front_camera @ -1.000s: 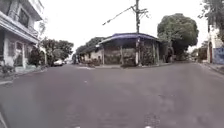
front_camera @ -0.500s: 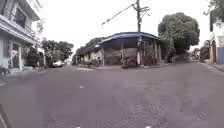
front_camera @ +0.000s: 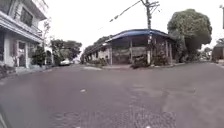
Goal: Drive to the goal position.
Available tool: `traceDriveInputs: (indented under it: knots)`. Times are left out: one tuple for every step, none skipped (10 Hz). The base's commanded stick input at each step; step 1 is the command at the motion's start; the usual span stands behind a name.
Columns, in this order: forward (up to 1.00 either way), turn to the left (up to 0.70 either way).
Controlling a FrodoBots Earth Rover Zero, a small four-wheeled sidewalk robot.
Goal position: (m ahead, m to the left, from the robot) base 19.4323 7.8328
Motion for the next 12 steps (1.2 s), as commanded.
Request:
traceDriveInputs:
  knots:
    - [1.00,0.03]
    - [1.00,0.28]
    - [1.00,0.17]
    - [1.00,0.01]
    - [1.00,0.00]
    - [1.00,0.00]
    - [1.00,0.00]
    - [1.00,0.00]
    - [1.00,0.00]
    - [1.00,0.00]
    - [1.00,0.00]
    - [1.00,0.02]
